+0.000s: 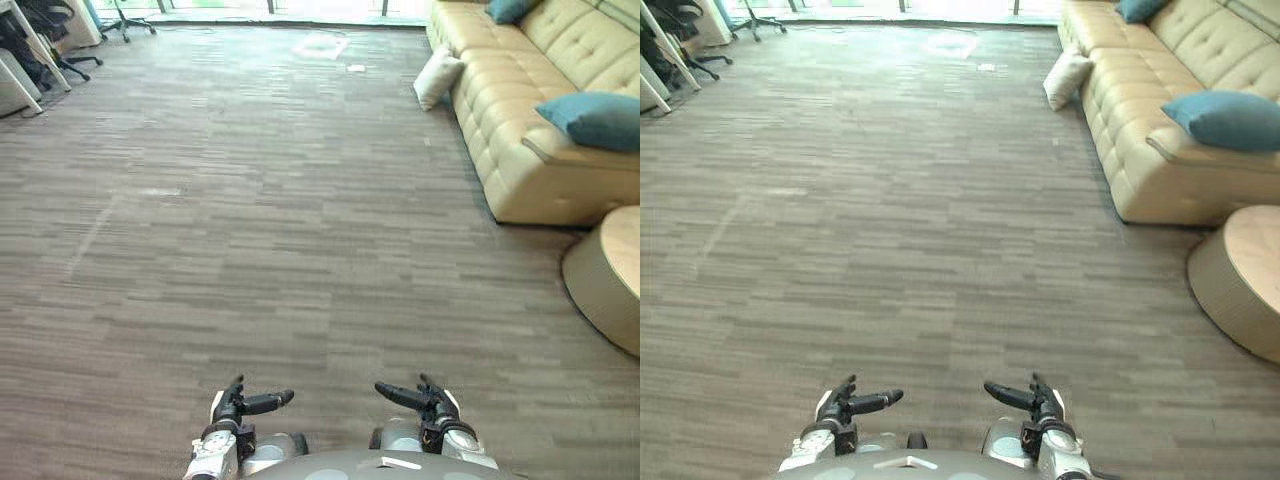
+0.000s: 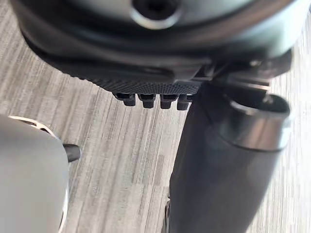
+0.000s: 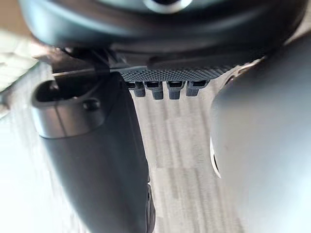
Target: Pick up cushions and gather them together orderly.
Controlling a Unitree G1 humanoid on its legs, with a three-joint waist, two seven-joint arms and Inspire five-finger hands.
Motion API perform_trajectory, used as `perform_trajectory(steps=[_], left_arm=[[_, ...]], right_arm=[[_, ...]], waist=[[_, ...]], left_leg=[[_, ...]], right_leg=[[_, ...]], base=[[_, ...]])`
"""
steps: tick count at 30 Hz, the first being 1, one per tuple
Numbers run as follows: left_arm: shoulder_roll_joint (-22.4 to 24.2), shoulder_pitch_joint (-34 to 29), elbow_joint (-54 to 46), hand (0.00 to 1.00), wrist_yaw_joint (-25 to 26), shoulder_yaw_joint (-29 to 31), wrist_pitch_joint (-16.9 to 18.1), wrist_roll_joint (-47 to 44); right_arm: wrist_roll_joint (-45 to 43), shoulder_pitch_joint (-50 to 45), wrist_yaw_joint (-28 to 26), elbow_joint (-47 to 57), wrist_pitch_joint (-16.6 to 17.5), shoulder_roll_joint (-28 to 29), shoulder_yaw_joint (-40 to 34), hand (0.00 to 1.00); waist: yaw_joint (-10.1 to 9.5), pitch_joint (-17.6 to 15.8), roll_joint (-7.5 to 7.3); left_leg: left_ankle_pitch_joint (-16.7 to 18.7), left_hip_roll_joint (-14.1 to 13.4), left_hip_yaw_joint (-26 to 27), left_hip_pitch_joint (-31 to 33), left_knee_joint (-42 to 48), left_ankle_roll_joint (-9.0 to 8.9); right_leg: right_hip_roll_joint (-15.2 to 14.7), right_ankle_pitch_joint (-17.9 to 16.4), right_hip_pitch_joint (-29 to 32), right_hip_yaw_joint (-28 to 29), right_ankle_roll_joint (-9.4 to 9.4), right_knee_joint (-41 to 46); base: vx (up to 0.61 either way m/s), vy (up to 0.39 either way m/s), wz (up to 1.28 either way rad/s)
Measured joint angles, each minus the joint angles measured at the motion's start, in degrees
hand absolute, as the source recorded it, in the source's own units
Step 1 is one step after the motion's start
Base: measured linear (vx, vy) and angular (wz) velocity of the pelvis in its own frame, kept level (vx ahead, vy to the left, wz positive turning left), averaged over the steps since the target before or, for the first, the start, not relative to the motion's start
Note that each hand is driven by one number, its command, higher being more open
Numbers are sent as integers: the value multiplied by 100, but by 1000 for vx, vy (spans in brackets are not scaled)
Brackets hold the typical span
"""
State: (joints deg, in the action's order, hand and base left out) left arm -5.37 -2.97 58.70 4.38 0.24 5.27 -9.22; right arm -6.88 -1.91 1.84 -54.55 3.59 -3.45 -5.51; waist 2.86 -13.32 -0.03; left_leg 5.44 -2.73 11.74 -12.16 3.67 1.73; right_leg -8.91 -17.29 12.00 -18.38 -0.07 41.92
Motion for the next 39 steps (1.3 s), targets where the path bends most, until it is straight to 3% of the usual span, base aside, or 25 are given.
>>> perform_trajectory(steps=[1,2,3,4,5,7,9,11,12,13,14,17,19,21,22,25,27,28,29,30,32,33,35,38,39], left_arm=[[0,-1,6,100,-4,-6,-34,60],[-7,4,6,100,-10,-5,-35,81],[-68,16,4,100,-41,-2,-35,97],[-90,8,32,100,-45,14,-38,97],[-33,-15,98,100,-32,70,-38,98],[75,-4,120,100,-62,99,-38,158],[139,-5,120,100,-72,132,-40,226],[166,-44,-29,100,-97,391,-36,260],[188,-62,-70,100,-97,440,-34,259],[295,-181,-270,100,-93,752,-27,252],[272,-249,-384,100,-85,795,7,210],[276,-234,-479,100,-73,783,93,193],[252,-227,-525,100,-79,784,99,183],[273,-194,-568,100,-53,756,107,135],[284,-159,-568,100,-55,745,107,84],[198,-115,-521,100,-51,721,93,79],[146,-86,-423,100,-90,699,92,92],[46,-38,-333,100,-86,701,87,88],[-17,-16,-295,100,-78,695,71,90],[-132,20,-124,100,-57,629,5,91],[-129,-16,-92,100,-4,500,-39,92],[-114,-25,-99,100,24,352,-33,93],[-98,-45,-98,100,27,234,-35,92],[-91,-62,-85,100,23,220,-40,91],[-72,-82,-66,100,12,211,-44,92]], right_arm=[[1,70,0,-3,2,22,2,100],[0,84,1,-1,0,32,1,100],[0,115,1,-9,-16,68,0,100],[-22,111,-2,-28,-55,70,-15,100],[-20,124,-2,-27,-57,59,-29,100],[-26,123,-7,20,-35,99,-282,100],[-26,110,3,4,-65,134,-472,100],[-20,3,12,25,-137,117,-435,100],[-20,-10,12,32,-138,117,-433,100],[-16,-103,12,89,-163,93,-403,100],[-24,-117,16,74,-185,114,-396,100],[-25,-102,31,-54,-231,99,-376,100],[-13,-97,39,-92,-236,102,-324,100],[-1,-106,86,-135,-233,67,-312,100],[-1,-110,108,-146,-239,9,-253,100],[6,-151,126,-165,-236,35,-139,100],[3,-148,114,-215,-234,66,-110,100],[2,-114,113,-245,-239,159,-148,100],[4,-101,105,-245,-238,197,-147,100],[13,-102,74,-244,-232,226,-122,100],[17,-96,47,-206,-209,170,-83,100],[45,-95,43,-131,-167,109,34,100],[63,-88,40,-63,-78,52,54,100],[59,95,16,-26,-70,27,51,100],[58,126,15,-8,-73,37,56,100]], waist=[[56,-11,-28],[79,-20,-53],[100,-68,-189],[100,-71,-250],[60,-72,-129],[97,-44,-5],[124,-10,55],[100,9,104],[87,11,119],[70,12,183],[50,-4,154],[-50,-19,130],[-148,-44,95],[-237,-102,147],[-264,-122,210],[-292,-19,79],[-259,63,-74],[-262,64,-276],[-257,51,-407],[-222,31,-515],[-211,27,-446],[-211,37,-308],[-176,34,-166],[-73,-9,-77],[28,-29,-127]], left_leg=[[34,-94,14,-194,-170,-53],[62,-101,16,-249,-216,-91],[229,-82,11,-508,-358,-342],[391,-87,-7,-721,-394,-497],[488,-235,50,-895,-384,-502],[452,-415,153,-916,-51,-558],[439,-637,85,-777,643,-676],[128,-1099,-348,127,3229,-1304],[113,-1152,-354,235,3488,-1337],[253,-1510,-190,896,4999,-1307],[479,-1566,63,1279,5287,-1159],[836,-1371,558,1779,4602,-924],[832,-946,576,2100,3179,-861],[103,-541,294,2429,1002,-996],[-115,-548,268,2597,698,-971],[-1080,-386,344,2598,849,-365],[-926,-213,429,2548,982,-149],[-664,-46,546,2296,975,-74],[-523,97,582,2093,957,-50],[-175,353,555,1484,868,-4],[10,367,505,881,659,-8],[52,282,486,423,378,-58],[75,104,473,21,99,-86],[78,-206,516,-228,-58,-85],[170,-292,567,-479,-222,-223]], right_leg=[[150,425,250,28,192,-1355],[180,577,290,33,219,-1725],[219,1322,347,138,280,-2805],[235,2106,292,256,194,-2764],[377,2041,366,288,-259,-2348],[413,1287,501,229,-373,-1594],[491,962,270,115,-408,-1479],[711,658,-415,10,-445,-1764],[750,647,-482,11,-452,-1812],[1010,590,-1058,23,-480,-2244],[1105,583,-1541,95,-481,-2625],[1110,622,-2100,301,-491,-3106],[1042,640,-2424,526,-451,-3425],[1045,578,-2843,788,-311,-3878],[1108,503,-3033,874,-204,-4021],[820,160,-3293,1141,146,-3776],[504,6,-2781,1269,391,-2676],[192,5,-2189,1309,559,-1105],[-25,222,-1897,1326,824,-265],[-514,756,-1425,1220,881,1332],[-647,506,-1188,947,471,1852],[-622,268,-939,674,139,1804],[-448,71,-480,368,-17,1371],[-54,115,208,153,39,-47],[222,854,428,233,239,-1980]], base=[[413,-98,30],[529,-198,36],[438,-212,23],[691,-336,5],[707,-326,-10],[580,-260,-2],[498,-251,21],[507,-269,22],[462,-203,-7],[615,-216,-19],[432,-132,-24],[400,-64,-42],[342,29,-59],[595,118,-58],[610,177,-54],[575,188,-45],[590,211,-32],[450,150,-21],[671,224,-4],[564,186,9],[503,142,8],[540,112,7],[525,63,10],[587,-120,12],[619,-254,30]])
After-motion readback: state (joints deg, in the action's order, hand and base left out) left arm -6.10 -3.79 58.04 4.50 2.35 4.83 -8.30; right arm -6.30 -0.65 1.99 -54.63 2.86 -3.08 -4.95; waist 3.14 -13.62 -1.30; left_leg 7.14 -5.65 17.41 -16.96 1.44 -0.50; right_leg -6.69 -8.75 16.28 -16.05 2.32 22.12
